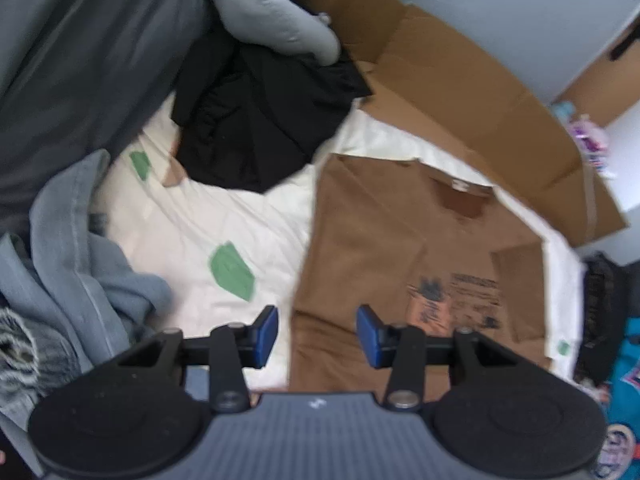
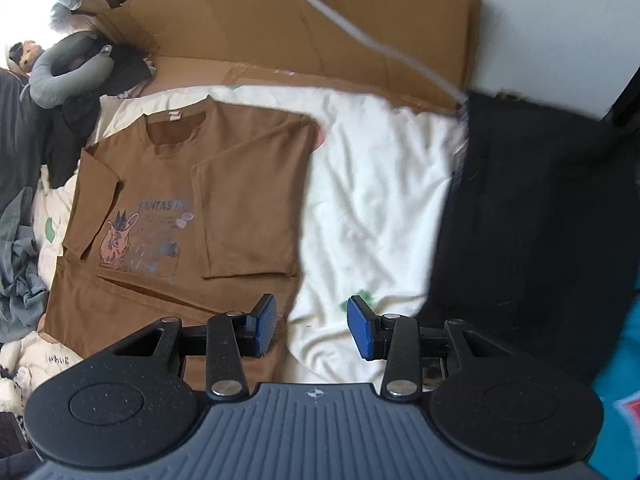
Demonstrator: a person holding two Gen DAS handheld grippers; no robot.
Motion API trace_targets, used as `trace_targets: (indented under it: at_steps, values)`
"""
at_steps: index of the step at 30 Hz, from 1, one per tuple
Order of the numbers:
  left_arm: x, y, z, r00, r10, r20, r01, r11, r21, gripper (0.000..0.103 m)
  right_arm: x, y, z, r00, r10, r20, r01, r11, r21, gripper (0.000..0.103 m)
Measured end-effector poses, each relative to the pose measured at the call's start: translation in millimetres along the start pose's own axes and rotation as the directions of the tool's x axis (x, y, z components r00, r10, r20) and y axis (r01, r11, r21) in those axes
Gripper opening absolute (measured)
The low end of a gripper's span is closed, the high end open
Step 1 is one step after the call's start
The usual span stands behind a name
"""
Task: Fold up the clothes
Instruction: 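Move both open tools over the shirt to its hem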
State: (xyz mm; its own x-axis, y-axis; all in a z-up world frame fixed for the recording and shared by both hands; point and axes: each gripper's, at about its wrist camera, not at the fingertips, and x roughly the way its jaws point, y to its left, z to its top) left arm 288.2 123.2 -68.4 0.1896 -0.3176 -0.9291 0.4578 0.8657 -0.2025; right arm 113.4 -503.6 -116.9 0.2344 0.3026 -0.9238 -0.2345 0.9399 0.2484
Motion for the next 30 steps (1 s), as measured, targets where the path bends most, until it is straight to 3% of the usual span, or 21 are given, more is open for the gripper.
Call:
trace_targets:
  at_steps: [5,8,12,19,23,30]
  values:
    - [30.7,-19.2,2.4,0.999,-0.032,0.042,0.029,0.998,0.061,0.045,49.8,1.5,-43.8,0.995,0.058,0.084,-0.062,0.997,0.046,0.046]
    - [57.9,-18.6,-8.4,0.998,-0.036,0.048,0.034,0.998,0.050,0.035,72.9,8.1,-63.5,0.988,0.071,0.136,-0.075,0.997,0.026,0.046]
    - [82.6,-20.4,-28.9,0.994,-0.078,0.073,0.073,0.995,0.067,0.035,94.1,14.5,-79.6,0.979,0.081,0.189,-0.083,0.997,0.003,0.046]
    - [122.1,-1.9,-67.5,0.997,-0.063,0.038,0.063,0.998,0.014,0.035,112.1,13.8,-94.8,0.985,0.044,0.169,-0.035,0.998,-0.057,0.046]
    - [135.0,9.1,-83.2,0.999,-0.001,0.036,0.000,1.000,0.016,0.035,117.7,18.7,-99.2,0.981,0.063,0.184,-0.051,0.996,-0.073,0.046]
    - [144.7,17.6,-103.4,0.998,-0.030,0.048,0.031,0.999,-0.028,0.035,135.6,31.5,-96.3,0.985,0.050,0.168,-0.031,0.992,-0.119,0.043]
